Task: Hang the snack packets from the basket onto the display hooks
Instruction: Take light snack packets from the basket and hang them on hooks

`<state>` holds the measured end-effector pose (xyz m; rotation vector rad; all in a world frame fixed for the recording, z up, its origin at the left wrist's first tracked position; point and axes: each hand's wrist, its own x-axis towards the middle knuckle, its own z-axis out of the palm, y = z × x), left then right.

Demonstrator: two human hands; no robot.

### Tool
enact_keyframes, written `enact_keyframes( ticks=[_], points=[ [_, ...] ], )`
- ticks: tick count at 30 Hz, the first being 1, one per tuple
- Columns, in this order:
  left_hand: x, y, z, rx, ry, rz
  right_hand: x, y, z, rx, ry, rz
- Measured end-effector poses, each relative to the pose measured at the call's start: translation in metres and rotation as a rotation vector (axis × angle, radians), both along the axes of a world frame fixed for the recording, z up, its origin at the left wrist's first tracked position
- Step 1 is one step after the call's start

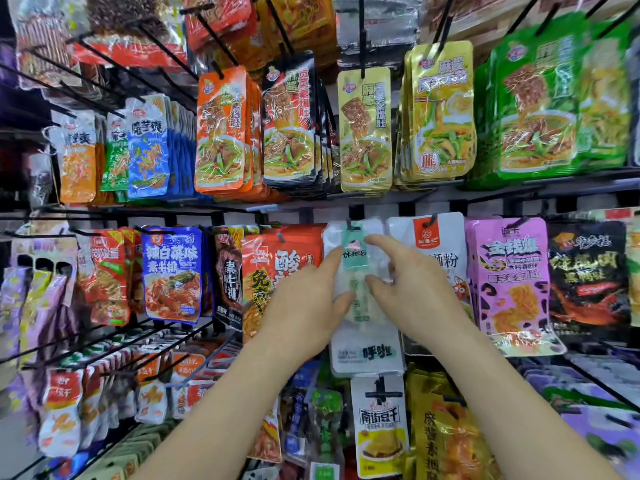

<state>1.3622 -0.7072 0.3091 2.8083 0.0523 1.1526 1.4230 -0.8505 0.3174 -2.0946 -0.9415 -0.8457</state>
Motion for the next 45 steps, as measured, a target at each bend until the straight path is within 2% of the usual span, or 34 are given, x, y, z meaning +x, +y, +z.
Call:
enact_keyframes(
  ticks=[6, 11, 15, 18, 19, 21, 23, 25, 31, 36, 41, 45],
  points=[
    [-0.007, 0.0, -0.009, 0.098, 0.003, 0.119, 0.01, -0.004, 0.002, 0.023, 0.066, 0.03],
    [0.004, 0.0, -0.016, 0.479, -0.158, 0.124, 0.01, -0.001, 0.001, -0.028, 0.09, -0.015],
    [0.016, 0.002, -0.009, 0.563, -0.088, 0.208, 0.007, -0.006, 0.0, -0.12, 0.051, -0.123],
    [0.02, -0.001, -0.001, 0.623, -0.025, 0.224, 0.007, -0.006, 0.001, -0.056, 0.062, -0.111],
    [0.023, 0.0, 0.0, 0.62, -0.023, 0.221, 0.008, -0.005, 0.003, 0.012, 0.138, -0.026],
    [0.027, 0.002, 0.005, 0.601, -0.012, 0.26, 0.007, -0.003, 0.006, 0.214, 0.41, 0.232],
    [0.031, 0.005, 0.007, 0.588, 0.01, 0.299, 0.007, -0.001, 0.009, 0.333, 0.663, 0.422],
    [0.036, 0.008, 0.008, 0.583, 0.026, 0.312, 0.01, 0.0, 0.011, 0.362, 0.733, 0.508],
    [0.042, 0.006, 0.008, 0.651, 0.051, 0.342, 0.026, 0.013, 0.007, 0.306, 0.755, 0.555],
    [0.028, 0.004, 0.007, 0.62, -0.07, 0.137, 0.034, 0.018, 0.001, 0.182, 0.597, 0.419],
    [-0.006, 0.015, -0.012, 0.373, -0.285, -0.12, 0.027, 0.013, -0.007, 0.102, 0.506, 0.373],
    [-0.033, 0.018, -0.026, 0.136, -0.261, -0.224, 0.002, 0.004, -0.011, 0.264, 0.613, 0.458]
  ],
)
